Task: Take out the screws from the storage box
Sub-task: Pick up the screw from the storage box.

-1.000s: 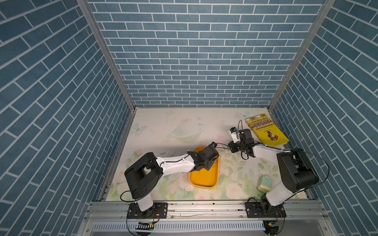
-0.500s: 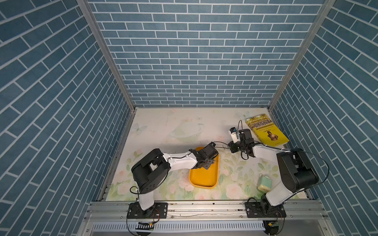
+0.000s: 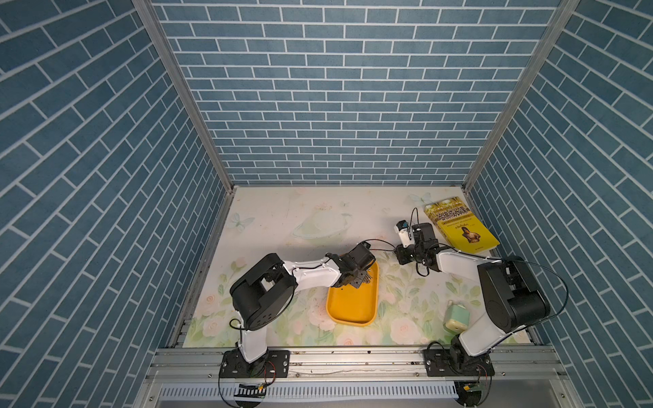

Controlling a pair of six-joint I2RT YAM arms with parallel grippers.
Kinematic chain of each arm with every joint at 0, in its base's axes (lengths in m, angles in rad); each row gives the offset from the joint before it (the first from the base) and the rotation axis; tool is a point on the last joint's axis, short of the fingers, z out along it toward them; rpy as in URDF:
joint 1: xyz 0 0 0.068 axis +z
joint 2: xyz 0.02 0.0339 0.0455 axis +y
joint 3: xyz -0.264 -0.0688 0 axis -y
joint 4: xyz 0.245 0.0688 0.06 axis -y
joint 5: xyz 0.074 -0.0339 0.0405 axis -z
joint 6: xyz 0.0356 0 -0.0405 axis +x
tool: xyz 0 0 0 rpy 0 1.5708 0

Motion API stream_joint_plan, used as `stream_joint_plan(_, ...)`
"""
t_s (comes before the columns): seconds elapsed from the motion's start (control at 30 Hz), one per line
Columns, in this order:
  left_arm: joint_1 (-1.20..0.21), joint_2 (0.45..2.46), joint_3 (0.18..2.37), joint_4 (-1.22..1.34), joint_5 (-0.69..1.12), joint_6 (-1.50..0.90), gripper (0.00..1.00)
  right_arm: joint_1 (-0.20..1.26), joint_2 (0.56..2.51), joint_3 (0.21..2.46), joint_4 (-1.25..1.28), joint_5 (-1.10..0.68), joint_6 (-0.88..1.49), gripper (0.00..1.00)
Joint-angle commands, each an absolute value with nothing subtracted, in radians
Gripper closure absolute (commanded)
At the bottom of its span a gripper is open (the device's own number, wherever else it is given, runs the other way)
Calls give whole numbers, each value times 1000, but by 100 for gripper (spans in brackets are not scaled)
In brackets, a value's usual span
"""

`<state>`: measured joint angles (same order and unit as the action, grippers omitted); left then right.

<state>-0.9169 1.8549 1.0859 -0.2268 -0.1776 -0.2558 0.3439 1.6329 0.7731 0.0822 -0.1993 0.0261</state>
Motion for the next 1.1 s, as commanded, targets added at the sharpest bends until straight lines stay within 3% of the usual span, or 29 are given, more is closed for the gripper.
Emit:
stream_joint_plan(0.0,-902,1877,1111,-234,-162,-250,57,342,1645,795,69,-212,21,87)
stream_joint_plan(0.4,-876,1910,1115,-244,-120,-257,59,342,1646,796,67,-212,21,87)
stream_joint_plan(0.6,-873,1937,1123,-258,-98,-254,70,343,1649,798,66,-215,19,88)
stream_joint_plan(0.97,-864,1946,1117,-255,-60,-253,100,344,1651,802,64,-218,17,88)
stream_joint_plan(1.07,-861,1924,1107,-245,-52,-253,100,344,1652,801,64,-218,18,88)
